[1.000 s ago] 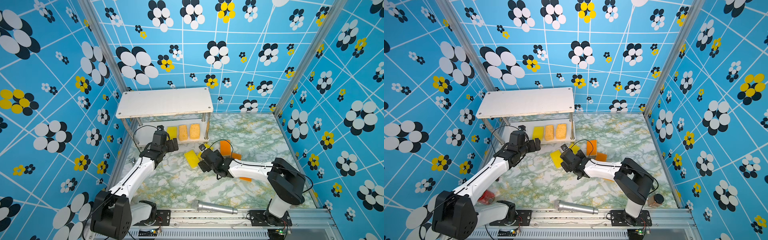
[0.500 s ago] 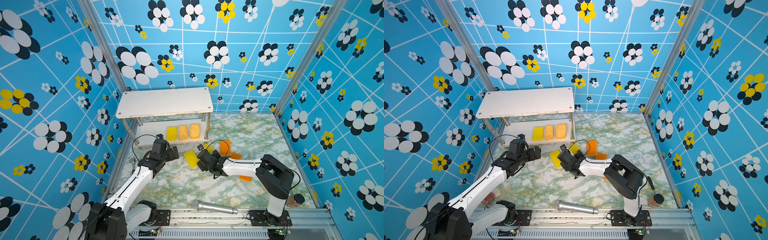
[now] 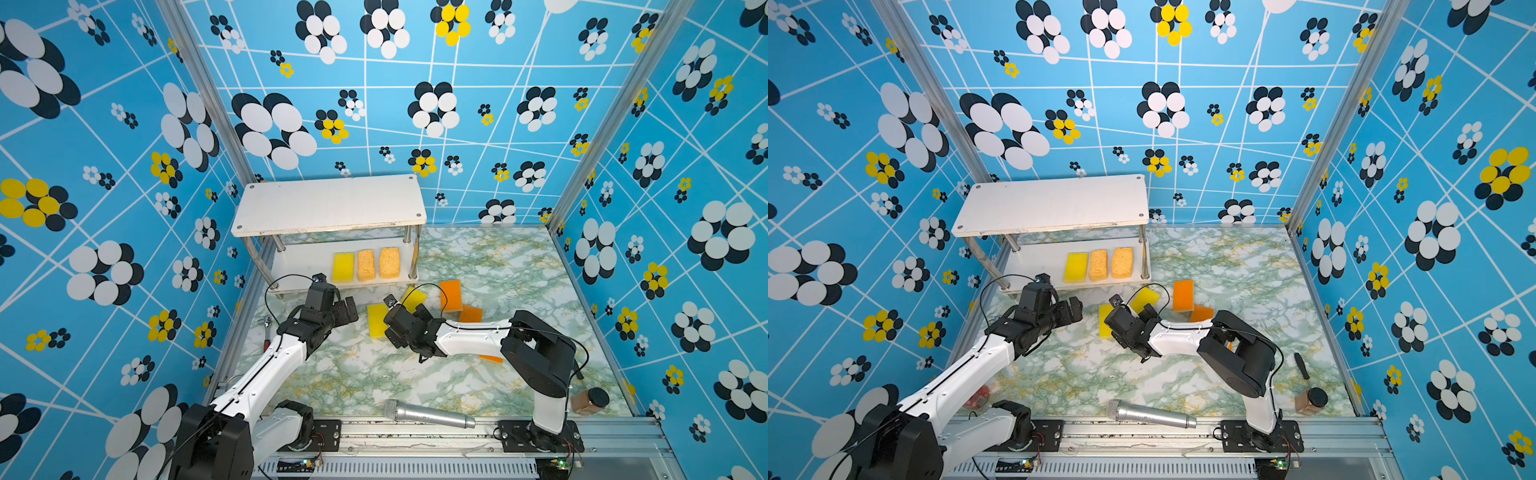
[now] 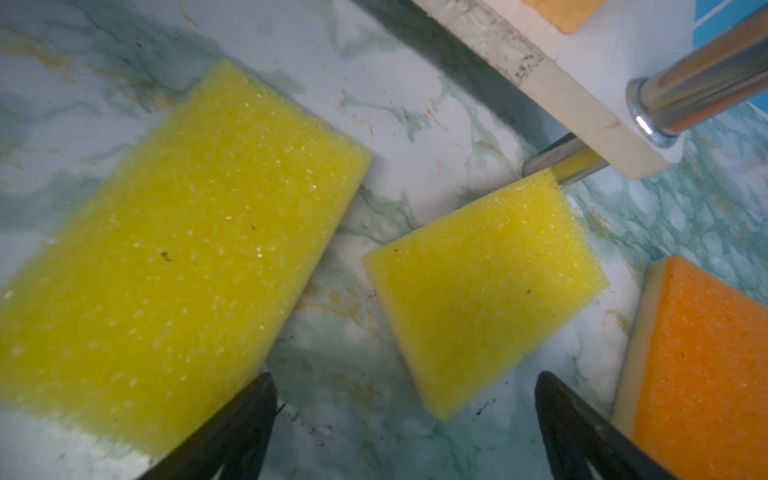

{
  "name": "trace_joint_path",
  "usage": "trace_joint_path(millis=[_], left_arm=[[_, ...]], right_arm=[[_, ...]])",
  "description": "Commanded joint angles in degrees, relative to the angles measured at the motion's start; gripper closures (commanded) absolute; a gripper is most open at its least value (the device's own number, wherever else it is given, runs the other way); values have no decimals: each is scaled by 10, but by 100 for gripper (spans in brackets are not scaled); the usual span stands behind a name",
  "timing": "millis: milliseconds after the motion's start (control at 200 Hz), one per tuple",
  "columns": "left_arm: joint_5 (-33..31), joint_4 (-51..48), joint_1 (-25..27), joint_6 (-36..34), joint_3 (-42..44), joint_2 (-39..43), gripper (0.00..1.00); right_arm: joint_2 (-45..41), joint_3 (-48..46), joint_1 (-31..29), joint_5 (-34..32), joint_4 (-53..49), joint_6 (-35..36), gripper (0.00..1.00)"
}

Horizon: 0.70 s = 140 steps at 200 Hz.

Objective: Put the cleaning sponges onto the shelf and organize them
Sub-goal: 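Withdraw the left gripper from the shelf while the right gripper shifts toward the yellow sponges, then position the open left gripper over the yellow sponge nearest the robot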

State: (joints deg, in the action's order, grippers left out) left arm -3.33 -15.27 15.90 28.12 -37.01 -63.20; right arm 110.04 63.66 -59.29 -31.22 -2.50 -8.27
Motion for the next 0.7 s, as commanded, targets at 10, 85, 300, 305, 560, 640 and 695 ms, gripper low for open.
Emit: trace_joint_path(millis=[10, 85, 300, 305, 560, 640, 695], left_arm=[[12, -3, 7, 9, 11, 8, 1], [20, 3, 9, 6, 17, 5, 1], [29, 22, 46, -17, 15, -22, 1], [29, 22, 47, -18, 15, -23, 1], [-11, 40, 130, -39, 20, -32, 1], [-1, 57, 138, -42, 31, -32, 1], [8, 68, 140, -47, 39, -36, 1]], right_arm=[[7, 14, -8, 2, 12, 6, 1], [5, 9, -11, 18, 23, 12, 1], [-32, -48, -9, 62, 98, 6, 1], [-34, -50, -9, 64, 101, 6, 1], [-137, -119, 28, 97, 106, -9, 1], [-169, -129, 38, 96, 85, -6, 1], [-191, -137, 45, 94, 77, -5, 1]])
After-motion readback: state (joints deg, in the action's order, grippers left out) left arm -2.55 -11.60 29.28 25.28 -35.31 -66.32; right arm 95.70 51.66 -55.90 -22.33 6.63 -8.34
